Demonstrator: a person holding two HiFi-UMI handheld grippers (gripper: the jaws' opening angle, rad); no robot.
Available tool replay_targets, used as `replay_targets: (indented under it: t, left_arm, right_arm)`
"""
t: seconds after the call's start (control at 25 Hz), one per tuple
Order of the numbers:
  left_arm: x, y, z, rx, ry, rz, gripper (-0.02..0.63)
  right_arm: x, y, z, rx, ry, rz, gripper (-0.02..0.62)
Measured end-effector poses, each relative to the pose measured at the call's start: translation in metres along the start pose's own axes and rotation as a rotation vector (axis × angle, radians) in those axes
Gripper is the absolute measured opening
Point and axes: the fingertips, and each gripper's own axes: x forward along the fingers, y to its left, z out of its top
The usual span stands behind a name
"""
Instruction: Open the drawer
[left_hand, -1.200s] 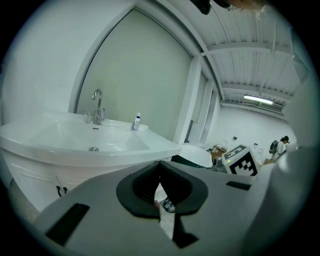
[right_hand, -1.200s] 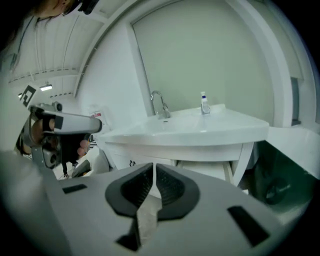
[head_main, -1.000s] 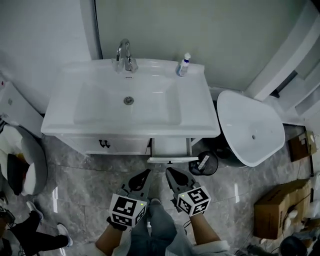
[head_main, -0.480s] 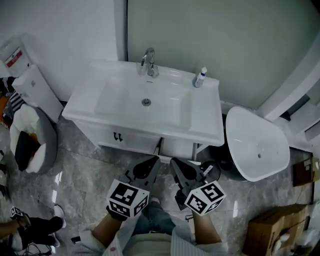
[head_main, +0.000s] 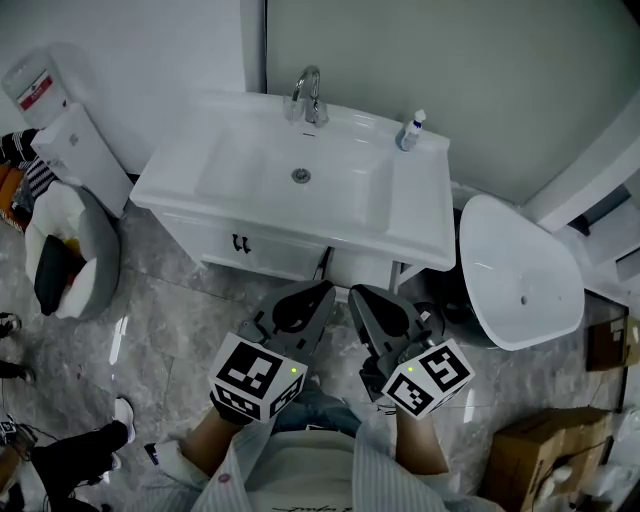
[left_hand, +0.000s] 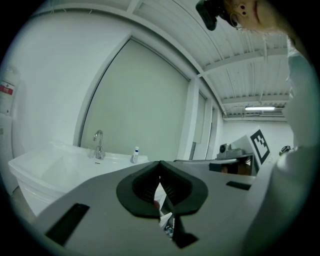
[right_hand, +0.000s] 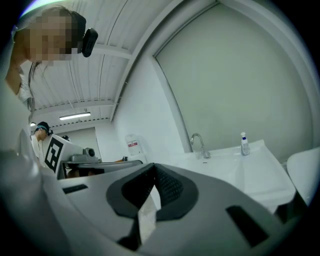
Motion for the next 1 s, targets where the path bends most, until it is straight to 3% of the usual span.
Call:
replay_targets:
  t: [0.36,1.0]
  left_arm:
    - [-0.002,0.000,-0.004,0.000,0.016,-0.009,0.017]
    - [-0.001,-0.005,-0.015,-0.011,0.036,-0.022,0.017]
  right_arm:
    - [0.002,0.010,-0.007,0.033,0.012,0.042,0.011]
    - [-0.003,0.010,-0.020,0.053,0.053,0.021,0.009]
